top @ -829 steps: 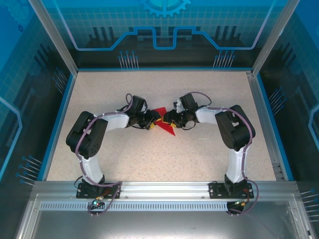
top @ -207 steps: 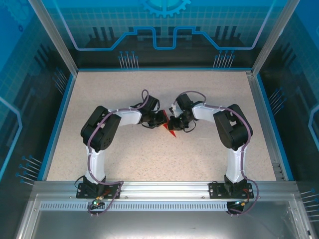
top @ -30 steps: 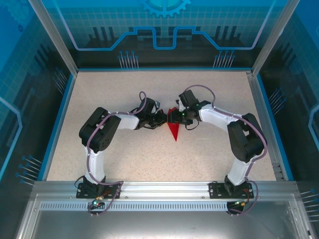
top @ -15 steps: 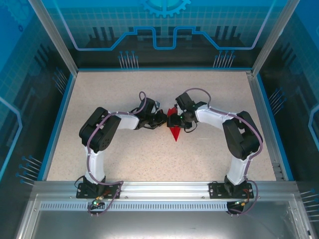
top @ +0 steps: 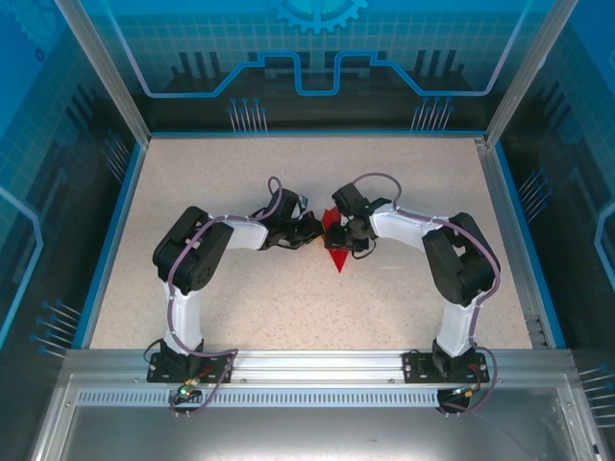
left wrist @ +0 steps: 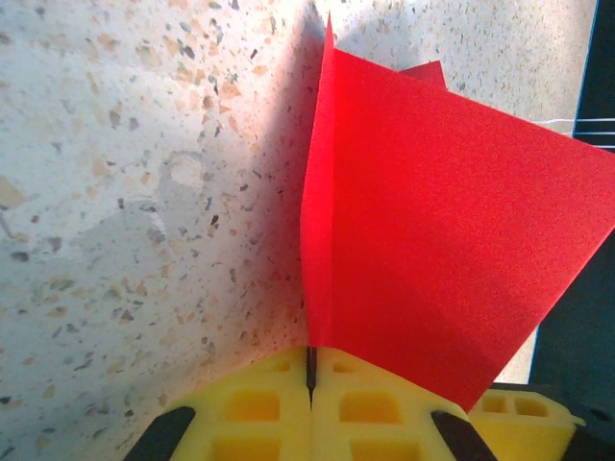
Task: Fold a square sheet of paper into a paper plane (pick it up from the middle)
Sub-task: Move the paper plane to the center of the table.
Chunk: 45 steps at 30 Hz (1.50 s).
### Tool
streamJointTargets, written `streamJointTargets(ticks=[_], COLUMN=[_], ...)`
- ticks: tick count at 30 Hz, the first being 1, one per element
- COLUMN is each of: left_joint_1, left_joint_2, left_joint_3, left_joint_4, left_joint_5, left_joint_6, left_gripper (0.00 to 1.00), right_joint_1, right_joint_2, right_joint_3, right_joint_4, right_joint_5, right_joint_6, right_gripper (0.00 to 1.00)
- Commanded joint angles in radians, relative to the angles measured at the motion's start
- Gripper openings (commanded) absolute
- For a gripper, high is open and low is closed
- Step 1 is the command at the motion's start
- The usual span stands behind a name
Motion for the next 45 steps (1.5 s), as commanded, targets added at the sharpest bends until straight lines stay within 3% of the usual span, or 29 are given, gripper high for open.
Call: streamJointTargets(ticks=[1, 9, 17, 26, 30, 35, 45], left_joint_1=[0.009, 0.010, 0.023, 0.037, 0.060, 0.092, 0.101], left_joint_2=[0.017, 0.013, -0.037, -0.055, -0.099, -0.189, -0.290], left_joint_3=[-0.012, -0.020, -0.032, -0.036, -0.049, -0.076, -0.107], left_joint_4=[0.009, 0.006, -0.058, -0.101, -0.127, -0.203, -0.370], left_joint_5=[0.023, 0.020, -0.018, -0.027, -0.039, -0.127, -0.382], left_joint_6=[-0.003, 0.000, 0.042, 0.063, 0.070, 0.071, 0.058], left_gripper=[0.00, 0.00, 0.20, 0.21, 0.23, 0.31, 0.54], right_joint_1=[0.026, 0.029, 0.029, 0.029, 0.029, 0.036, 0.049], right_joint_2=[0.026, 0.029, 0.020, 0.032, 0.044, 0.054, 0.123], right_joint_3=[0.035, 0.040, 0.038, 0.047, 0.061, 0.091, 0.165], right_joint_4=[-0.043, -0.054, -0.041, -0.058, -0.080, -0.110, -0.171], right_joint_5=[0.039, 0.071, 0.068, 0.091, 0.110, 0.149, 0.214], right_joint_6=[0.023, 0.053, 0.063, 0.075, 0.071, 0.045, -0.004], right_gripper=[0.48, 0.40, 0.37, 0.30, 0.21, 0.10, 0.11])
